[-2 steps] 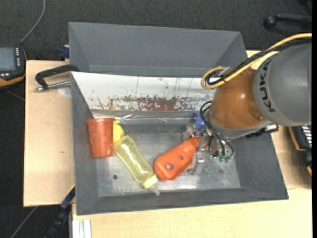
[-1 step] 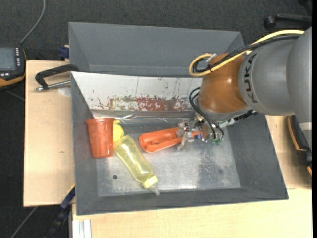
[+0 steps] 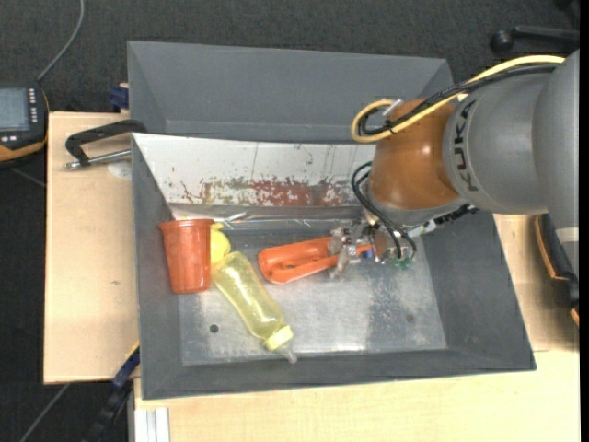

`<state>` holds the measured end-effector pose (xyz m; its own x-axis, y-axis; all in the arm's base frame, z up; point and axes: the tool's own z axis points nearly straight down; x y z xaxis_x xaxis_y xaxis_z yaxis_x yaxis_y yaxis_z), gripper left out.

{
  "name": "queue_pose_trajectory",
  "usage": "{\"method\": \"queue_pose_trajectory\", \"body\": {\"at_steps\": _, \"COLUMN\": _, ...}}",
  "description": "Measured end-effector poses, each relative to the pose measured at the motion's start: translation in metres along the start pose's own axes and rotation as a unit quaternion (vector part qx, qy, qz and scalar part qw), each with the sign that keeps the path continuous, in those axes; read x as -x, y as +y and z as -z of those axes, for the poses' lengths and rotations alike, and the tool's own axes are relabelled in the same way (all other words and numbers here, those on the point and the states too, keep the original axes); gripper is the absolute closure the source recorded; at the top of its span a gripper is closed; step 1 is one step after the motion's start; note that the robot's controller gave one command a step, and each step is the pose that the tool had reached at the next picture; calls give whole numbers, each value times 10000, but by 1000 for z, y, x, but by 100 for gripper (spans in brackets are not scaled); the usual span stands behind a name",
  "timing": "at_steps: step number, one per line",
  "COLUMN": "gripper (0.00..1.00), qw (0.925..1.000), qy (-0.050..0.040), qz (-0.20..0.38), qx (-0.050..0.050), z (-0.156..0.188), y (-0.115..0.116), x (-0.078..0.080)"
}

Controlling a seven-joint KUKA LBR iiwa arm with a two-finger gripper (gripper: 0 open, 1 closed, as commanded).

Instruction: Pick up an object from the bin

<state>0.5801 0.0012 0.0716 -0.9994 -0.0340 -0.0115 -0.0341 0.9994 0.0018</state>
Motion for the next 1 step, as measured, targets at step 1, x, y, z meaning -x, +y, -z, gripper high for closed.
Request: {"method": "queue_pose_trajectory", "body": {"at_steps": 1, "gripper": 100, "qw": 10000, "qy": -31, "qz": 0, "qx": 3, "z": 138, "y": 4, "x": -10}}
